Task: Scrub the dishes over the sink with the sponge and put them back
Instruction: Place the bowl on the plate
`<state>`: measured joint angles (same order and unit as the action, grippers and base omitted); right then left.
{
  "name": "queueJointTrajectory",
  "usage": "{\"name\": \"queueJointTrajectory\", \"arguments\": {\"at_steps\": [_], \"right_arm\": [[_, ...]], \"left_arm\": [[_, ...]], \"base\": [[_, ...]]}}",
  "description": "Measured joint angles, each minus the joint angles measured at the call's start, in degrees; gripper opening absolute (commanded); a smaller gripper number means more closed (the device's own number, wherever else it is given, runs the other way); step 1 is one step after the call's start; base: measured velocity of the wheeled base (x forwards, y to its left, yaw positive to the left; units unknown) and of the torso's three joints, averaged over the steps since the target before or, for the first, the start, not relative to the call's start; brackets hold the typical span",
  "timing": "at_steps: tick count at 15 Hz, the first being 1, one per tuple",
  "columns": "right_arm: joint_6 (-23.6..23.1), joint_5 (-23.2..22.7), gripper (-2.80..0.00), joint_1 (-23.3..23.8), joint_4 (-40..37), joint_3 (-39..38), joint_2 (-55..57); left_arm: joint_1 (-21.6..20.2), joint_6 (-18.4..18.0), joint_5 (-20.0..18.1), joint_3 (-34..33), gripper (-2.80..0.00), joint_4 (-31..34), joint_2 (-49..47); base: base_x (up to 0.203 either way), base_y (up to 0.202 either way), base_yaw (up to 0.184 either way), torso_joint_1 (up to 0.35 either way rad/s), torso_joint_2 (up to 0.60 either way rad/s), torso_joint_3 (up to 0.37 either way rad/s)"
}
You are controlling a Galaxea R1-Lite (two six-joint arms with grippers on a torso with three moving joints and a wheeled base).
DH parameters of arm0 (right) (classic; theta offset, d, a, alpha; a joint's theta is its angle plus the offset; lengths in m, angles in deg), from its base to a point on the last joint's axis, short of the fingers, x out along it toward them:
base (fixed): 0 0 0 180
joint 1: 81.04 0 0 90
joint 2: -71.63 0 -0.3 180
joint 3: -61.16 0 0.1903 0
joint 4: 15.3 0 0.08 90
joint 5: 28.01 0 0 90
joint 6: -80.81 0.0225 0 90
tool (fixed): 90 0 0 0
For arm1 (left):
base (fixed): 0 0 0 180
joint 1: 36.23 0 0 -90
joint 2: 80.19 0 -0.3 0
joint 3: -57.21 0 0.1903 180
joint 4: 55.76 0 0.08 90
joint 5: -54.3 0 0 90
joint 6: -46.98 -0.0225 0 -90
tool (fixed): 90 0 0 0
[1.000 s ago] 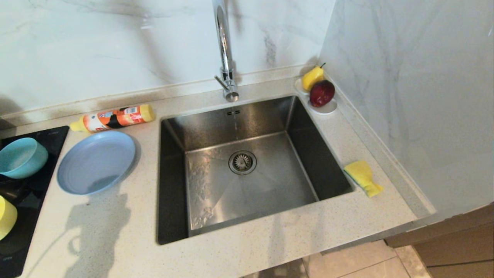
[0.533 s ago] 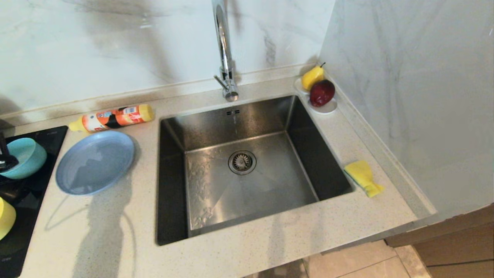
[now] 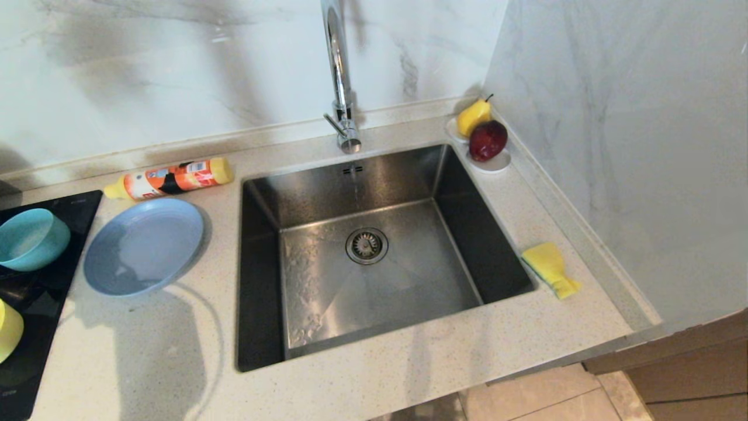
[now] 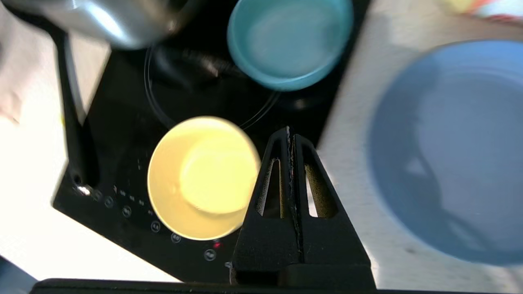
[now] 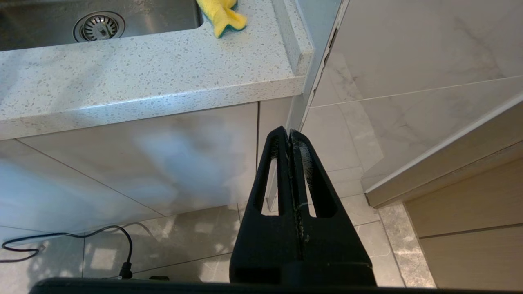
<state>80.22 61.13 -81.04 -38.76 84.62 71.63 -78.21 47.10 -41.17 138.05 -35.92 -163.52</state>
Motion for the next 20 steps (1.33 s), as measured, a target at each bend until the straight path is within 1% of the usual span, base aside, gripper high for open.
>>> {"name": "queueJointTrajectory", "arguments": {"at_steps": [2,4,5,8,10,11,15,17,20], "right_arm": [[0.01,0.00,-2.80,0.00,0.00,0.00,0.00],[0.02,0.00,-2.80,0.00,0.00,0.00,0.00],[0.00,0.00,-2.80,0.00,0.00,0.00,0.00],[0.00,0.00,-2.80,0.00,0.00,0.00,0.00],[0.02,0.00,-2.80,0.00,0.02,0.00,0.00],[0.02,0.00,-2.80,0.00,0.00,0.00,0.00],[0.00,0.01,-2.80,0.00,0.02,0.00,0.00],[0.00,0.01,-2.80,0.00,0.02,0.00,0.00],[0.00,0.00,-2.80,0.00,0.00,0.00,0.00]], "left_arm": [[-5.25,0.45,-6.72,-0.49,-2.80,-0.02,-2.18],[-9.15,0.52,-13.36,-1.86,-2.80,0.05,-3.89],[-10.41,0.46,-15.00,-2.35,-2.80,0.06,-4.80],[-13.09,0.09,-15.91,-3.33,-2.80,0.11,-7.85],[-13.99,0.05,-16.26,-3.60,-2.80,0.14,-9.71],[-14.17,0.18,-16.81,-3.69,0.00,0.31,-10.53],[-14.46,0.67,-20.76,-3.80,0.00,5.01,-12.06],[-14.49,0.69,-21.31,-3.63,0.00,7.24,-12.17],[-14.44,0.75,-21.35,-3.52,0.00,7.13,-12.81]], "base": [[0.000,0.000,0.000,0.000,0.00,0.000],[0.000,0.000,0.000,0.000,0.00,0.000],[0.000,0.000,0.000,0.000,0.00,0.000],[0.000,0.000,0.000,0.000,0.00,0.000],[0.000,0.000,0.000,0.000,0.00,0.000],[0.000,0.000,0.000,0.000,0.00,0.000],[0.000,0.000,0.000,0.000,0.00,0.000],[0.000,0.000,0.000,0.000,0.00,0.000],[0.000,0.000,0.000,0.000,0.00,0.000]]}}
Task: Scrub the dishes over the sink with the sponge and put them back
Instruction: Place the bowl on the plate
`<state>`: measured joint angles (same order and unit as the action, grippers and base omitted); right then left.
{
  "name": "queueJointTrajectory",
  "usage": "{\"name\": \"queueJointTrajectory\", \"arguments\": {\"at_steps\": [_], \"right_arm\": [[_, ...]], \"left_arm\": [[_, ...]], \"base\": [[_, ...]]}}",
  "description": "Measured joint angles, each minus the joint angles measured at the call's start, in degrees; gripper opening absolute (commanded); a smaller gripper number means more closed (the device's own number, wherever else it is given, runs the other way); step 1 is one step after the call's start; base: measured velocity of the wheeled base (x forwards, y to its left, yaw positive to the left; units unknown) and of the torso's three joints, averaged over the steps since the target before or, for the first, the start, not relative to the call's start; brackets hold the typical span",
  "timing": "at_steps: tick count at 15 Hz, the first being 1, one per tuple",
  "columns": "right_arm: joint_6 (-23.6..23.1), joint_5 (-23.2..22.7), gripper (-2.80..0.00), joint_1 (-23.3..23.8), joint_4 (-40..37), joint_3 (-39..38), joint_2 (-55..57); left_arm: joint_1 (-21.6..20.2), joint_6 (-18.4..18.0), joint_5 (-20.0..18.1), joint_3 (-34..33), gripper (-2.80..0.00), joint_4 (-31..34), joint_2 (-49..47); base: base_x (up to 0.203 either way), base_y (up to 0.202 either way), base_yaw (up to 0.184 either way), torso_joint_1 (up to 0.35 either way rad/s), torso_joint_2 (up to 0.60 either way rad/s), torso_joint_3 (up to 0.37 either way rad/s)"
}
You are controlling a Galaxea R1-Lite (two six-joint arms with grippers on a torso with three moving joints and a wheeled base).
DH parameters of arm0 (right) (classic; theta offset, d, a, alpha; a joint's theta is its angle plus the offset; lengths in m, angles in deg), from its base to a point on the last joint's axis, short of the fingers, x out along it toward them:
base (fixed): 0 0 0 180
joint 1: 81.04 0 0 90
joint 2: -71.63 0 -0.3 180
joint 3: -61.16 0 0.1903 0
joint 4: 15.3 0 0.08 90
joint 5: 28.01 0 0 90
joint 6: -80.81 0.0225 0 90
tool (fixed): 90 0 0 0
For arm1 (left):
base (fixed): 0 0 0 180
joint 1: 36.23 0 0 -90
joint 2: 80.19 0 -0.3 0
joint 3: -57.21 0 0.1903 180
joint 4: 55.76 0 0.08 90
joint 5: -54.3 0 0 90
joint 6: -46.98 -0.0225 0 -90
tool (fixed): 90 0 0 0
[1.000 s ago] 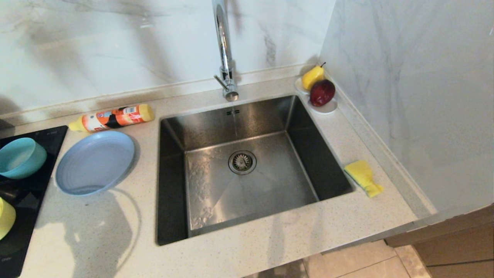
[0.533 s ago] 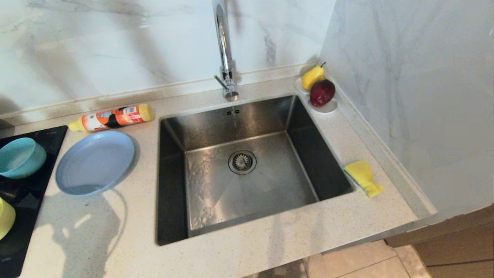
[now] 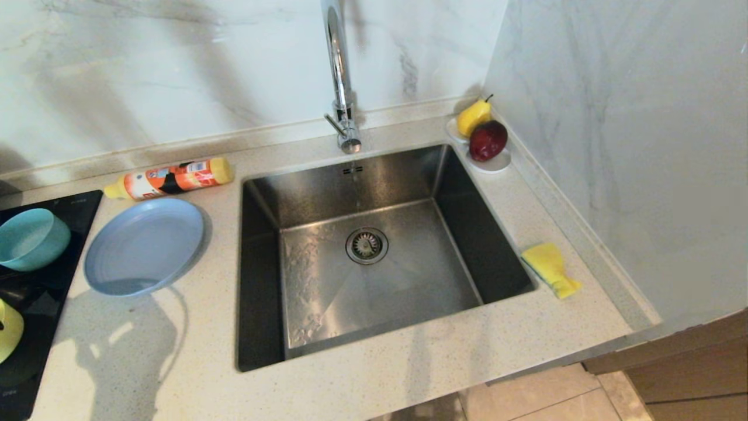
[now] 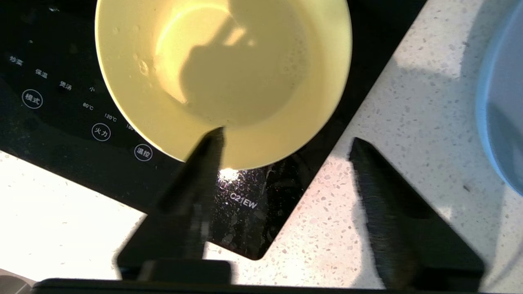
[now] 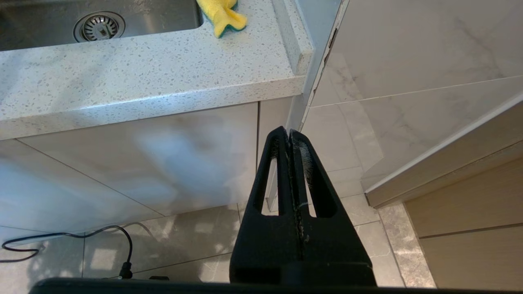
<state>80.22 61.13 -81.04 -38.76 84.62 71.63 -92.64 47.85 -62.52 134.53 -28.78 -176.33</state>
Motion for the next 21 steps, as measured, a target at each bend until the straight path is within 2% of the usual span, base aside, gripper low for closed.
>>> {"name": "queueJointTrajectory", "arguments": {"at_steps": [12,13,21], "right_arm": [[0.01,0.00,-2.80,0.00,0.00,0.00,0.00],[0.02,0.00,-2.80,0.00,0.00,0.00,0.00],[0.00,-0.01,-2.80,0.00,0.00,0.00,0.00]], "left_arm": [[0.02,-1.08,-2.10,1.38,0.00,-0.26,-6.55],[0.02,-1.01,-2.59,1.32,-2.80,0.01,-6.56],[0.11,-1.10,-2.65,0.38,-2.80,0.30,-6.17]], "base": [[0.000,0.000,0.000,0.000,0.00,0.000],[0.000,0.000,0.000,0.000,0.00,0.000],[0.000,0.000,0.000,0.000,0.00,0.000]]}}
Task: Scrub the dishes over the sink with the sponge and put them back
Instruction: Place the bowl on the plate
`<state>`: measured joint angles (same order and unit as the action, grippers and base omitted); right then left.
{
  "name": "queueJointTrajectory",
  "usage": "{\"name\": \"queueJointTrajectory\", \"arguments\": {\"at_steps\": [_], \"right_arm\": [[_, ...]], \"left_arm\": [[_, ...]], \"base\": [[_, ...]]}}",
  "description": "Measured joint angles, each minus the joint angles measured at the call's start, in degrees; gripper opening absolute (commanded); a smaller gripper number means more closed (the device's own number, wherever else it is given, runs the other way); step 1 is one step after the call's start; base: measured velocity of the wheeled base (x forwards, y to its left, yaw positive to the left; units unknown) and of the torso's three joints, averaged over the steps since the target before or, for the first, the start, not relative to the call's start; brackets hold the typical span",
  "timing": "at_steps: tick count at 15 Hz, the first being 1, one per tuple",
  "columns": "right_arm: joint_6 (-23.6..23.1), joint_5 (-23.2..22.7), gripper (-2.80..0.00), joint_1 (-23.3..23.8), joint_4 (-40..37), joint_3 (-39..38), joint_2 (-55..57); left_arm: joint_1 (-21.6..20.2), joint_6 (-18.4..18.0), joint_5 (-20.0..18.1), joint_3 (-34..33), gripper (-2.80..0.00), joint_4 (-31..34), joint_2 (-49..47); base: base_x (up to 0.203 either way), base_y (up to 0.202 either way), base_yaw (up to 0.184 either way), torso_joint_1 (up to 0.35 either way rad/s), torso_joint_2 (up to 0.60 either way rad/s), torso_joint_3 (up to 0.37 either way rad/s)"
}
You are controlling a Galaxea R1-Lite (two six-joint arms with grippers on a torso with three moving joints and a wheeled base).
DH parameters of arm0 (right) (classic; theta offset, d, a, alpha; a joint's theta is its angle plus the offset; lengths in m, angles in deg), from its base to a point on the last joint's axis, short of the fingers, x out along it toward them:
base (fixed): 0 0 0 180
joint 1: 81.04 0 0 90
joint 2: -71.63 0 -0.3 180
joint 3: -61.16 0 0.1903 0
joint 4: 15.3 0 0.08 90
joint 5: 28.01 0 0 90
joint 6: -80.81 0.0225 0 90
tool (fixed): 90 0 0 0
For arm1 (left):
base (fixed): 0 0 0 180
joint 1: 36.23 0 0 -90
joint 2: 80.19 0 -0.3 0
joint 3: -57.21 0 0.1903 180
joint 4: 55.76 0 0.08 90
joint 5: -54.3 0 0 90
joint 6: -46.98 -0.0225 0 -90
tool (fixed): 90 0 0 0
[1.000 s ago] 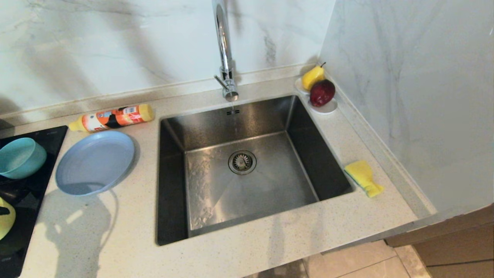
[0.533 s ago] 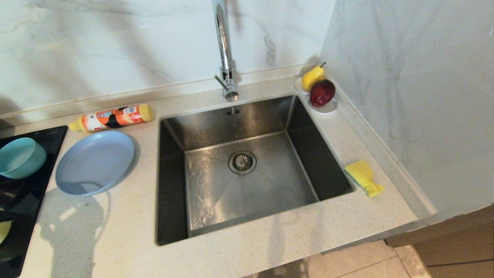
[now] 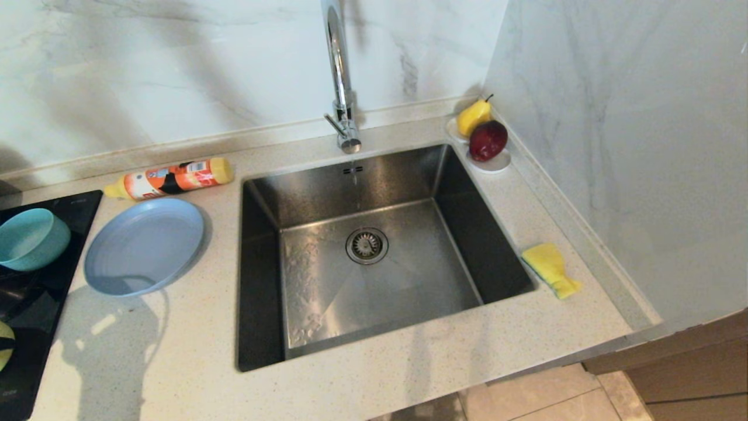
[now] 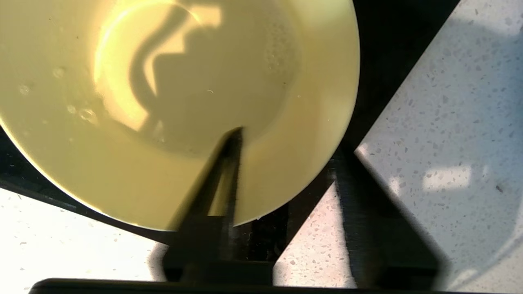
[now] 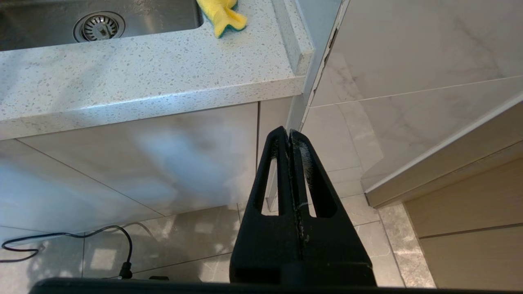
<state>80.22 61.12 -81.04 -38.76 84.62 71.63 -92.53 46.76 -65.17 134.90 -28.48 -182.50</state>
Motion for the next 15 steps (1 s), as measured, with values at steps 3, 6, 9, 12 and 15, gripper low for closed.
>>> {"name": "queueJointTrajectory", "arguments": {"at_steps": [3,6,9,12,15], "right_arm": [[0.00,0.01,-2.80,0.00,0.00,0.00,0.00],[0.00,0.02,-2.80,0.00,0.00,0.00,0.00],[0.00,0.03,-2.80,0.00,0.00,0.00,0.00],[0.00,0.01,-2.80,0.00,0.02,0.00,0.00],[0.02,0.01,-2.80,0.00,0.00,0.00,0.00]], "left_arm": [[-0.05,0.15,0.11,-0.09,-2.80,0.05,1.19],[0.00,0.04,-0.02,-0.07,-2.80,3.28,4.24],[0.02,-2.86,-0.15,0.13,-2.80,8.40,10.30],[-0.02,-6.65,-3.43,0.42,-2.80,15.22,18.73],[0.56,-9.30,-7.31,4.58,-2.80,26.70,27.65]], "base": [[0.000,0.000,0.000,0.000,0.00,0.000],[0.000,0.000,0.000,0.000,0.00,0.000],[0.000,0.000,0.000,0.000,0.00,0.000],[0.000,0.000,0.000,0.000,0.00,0.000],[0.000,0.000,0.000,0.000,0.00,0.000]]}}
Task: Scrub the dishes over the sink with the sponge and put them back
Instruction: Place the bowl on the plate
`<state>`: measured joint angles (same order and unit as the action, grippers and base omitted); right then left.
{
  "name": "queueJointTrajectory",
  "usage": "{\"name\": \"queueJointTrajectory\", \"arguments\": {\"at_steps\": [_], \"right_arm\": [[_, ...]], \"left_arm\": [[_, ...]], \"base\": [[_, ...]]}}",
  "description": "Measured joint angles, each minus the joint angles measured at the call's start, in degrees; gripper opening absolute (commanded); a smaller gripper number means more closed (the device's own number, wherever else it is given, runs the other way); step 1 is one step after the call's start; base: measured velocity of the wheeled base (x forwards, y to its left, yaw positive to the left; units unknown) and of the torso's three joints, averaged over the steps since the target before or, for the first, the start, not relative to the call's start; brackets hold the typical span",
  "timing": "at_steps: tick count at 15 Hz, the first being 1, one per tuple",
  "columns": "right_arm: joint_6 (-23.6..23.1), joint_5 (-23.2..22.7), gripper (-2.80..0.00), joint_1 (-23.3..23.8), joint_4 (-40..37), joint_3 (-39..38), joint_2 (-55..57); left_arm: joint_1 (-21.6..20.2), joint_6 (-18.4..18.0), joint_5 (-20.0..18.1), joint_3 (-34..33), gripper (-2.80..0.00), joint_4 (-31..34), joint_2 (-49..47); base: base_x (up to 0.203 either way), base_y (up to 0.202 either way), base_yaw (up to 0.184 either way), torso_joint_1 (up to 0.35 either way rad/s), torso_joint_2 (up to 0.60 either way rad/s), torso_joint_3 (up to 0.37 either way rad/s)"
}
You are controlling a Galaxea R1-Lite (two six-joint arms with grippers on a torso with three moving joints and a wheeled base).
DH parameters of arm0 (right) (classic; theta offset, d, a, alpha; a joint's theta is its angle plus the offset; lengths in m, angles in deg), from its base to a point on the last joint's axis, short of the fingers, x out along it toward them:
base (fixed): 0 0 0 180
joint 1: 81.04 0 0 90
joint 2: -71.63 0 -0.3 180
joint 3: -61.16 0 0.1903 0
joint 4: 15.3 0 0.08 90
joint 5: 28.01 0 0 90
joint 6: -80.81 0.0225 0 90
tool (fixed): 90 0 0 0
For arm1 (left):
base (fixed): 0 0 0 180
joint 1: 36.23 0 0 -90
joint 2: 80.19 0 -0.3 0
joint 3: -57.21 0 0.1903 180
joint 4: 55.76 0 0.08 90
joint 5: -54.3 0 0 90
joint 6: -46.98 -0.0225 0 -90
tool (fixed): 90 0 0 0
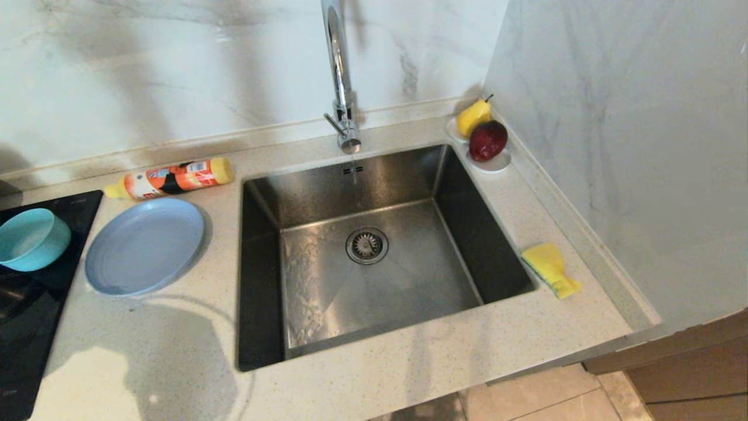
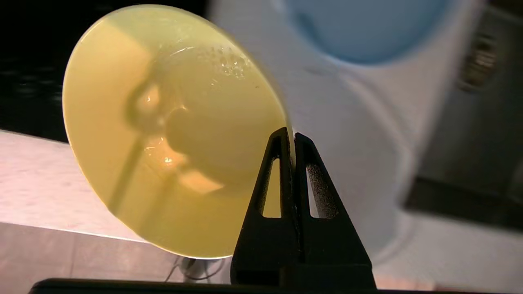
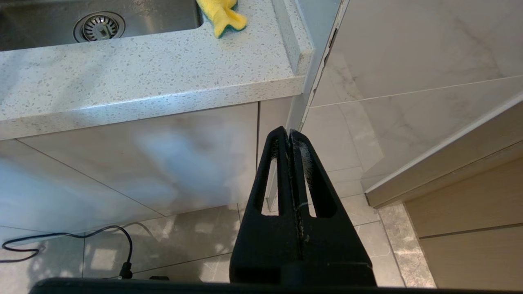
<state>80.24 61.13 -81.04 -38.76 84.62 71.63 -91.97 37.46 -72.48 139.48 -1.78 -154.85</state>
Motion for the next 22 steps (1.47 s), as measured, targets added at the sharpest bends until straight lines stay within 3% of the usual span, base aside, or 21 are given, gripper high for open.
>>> {"name": "queueJointTrajectory", "arguments": {"at_steps": [3,7,9,14,18,22], "right_arm": [[-0.02,0.00,-2.80,0.00,0.02,0.00,0.00],[-0.02,0.00,-2.80,0.00,0.02,0.00,0.00],[-0.02,0.00,-2.80,0.00,0.02,0.00,0.00],[-0.05,0.01,-2.80,0.00,0.00,0.00,0.00],[-0.02,0.00,-2.80,0.00,0.01,0.00,0.00],[-0.02,0.00,-2.80,0.00,0.00,0.00,0.00]], "left_arm": [[5.87,0.65,-2.53,4.96,-2.80,8.17,4.85],[17.77,9.16,2.19,11.31,-2.80,7.10,2.91],[20.93,12.23,5.13,12.95,-2.80,2.70,-0.34],[25.81,12.90,12.23,13.59,-2.80,-10.72,-10.11],[30.48,12.98,14.04,13.51,-2.80,-17.45,-16.10],[37.11,14.46,20.57,13.62,-2.80,-22.20,-19.97]], "base": [[0.000,0.000,0.000,0.000,0.00,0.000],[0.000,0.000,0.000,0.000,0.00,0.000],[0.000,0.000,0.000,0.000,0.00,0.000],[0.000,0.000,0.000,0.000,0.00,0.000],[0.000,0.000,0.000,0.000,0.00,0.000],[0.000,0.000,0.000,0.000,0.00,0.000]]}}
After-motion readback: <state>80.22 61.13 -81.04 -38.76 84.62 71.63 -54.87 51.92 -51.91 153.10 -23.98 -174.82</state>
